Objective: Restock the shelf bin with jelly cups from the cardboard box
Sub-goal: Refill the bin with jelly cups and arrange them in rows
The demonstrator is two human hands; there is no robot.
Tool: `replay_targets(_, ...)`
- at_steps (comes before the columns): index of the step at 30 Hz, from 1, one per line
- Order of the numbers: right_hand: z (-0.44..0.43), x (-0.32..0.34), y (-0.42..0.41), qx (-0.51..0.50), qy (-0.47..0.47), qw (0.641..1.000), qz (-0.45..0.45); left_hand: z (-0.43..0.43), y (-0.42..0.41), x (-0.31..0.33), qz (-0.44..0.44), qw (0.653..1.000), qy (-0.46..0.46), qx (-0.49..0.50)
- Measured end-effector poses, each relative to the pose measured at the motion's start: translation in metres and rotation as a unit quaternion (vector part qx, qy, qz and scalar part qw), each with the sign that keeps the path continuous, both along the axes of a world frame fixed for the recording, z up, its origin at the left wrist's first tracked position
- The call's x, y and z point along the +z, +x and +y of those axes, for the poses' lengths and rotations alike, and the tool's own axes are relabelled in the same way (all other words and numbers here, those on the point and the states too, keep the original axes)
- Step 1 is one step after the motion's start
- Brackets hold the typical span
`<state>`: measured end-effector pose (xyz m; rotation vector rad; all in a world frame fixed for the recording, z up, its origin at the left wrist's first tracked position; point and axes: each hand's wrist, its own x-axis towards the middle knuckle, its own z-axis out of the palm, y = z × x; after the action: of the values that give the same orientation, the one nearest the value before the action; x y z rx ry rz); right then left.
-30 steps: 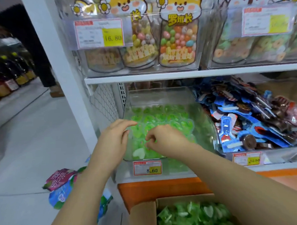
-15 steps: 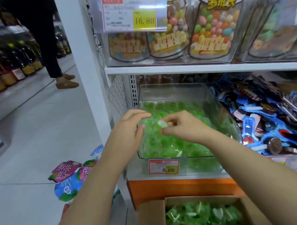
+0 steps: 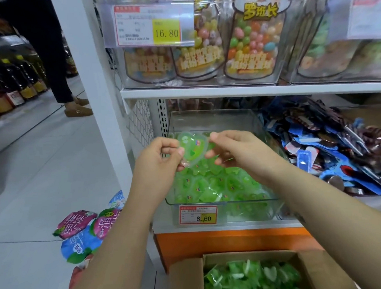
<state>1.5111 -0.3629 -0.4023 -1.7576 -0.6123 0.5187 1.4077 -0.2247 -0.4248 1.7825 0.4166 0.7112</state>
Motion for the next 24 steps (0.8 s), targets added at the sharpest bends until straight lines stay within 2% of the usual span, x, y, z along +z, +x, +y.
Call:
replay_targets(4,0.01,-0.001,-0.008,-0.017,0.026,0.996,-0.083,0.0,0.002,0.0,-0.002,1.0,-0.012,0.011)
replay_targets(6,0.017,-0.007,-0.005,-0.027,0.035,0.997,-0.069,0.003,0.001,-0.001,0.012,1.0,0.008,0.014)
replay_targets(8,0.023,-0.017,0.001,-0.027,0.024,0.999,-0.023,0.011,-0.002,-0.004,0.048,0.995,0.081,0.028)
replay_targets(11,0.033,-0.036,0.009,-0.015,-0.061,0.998,0.016,0.022,-0.006,-0.011,0.103,0.975,0.191,0.042)
replay_targets(13,0.042,-0.048,0.011,-0.013,-0.112,0.994,0.01,0.026,-0.007,-0.014,0.119,0.967,0.221,0.044)
replay_targets(18,0.062,-0.061,0.022,-0.015,-0.23,0.968,-0.099,0.03,-0.007,-0.02,0.142,0.965,0.221,0.016)
replay_targets(24,0.066,-0.071,0.025,-0.003,-0.27,0.957,-0.103,0.034,-0.007,-0.024,0.158,0.965,0.211,-0.01)
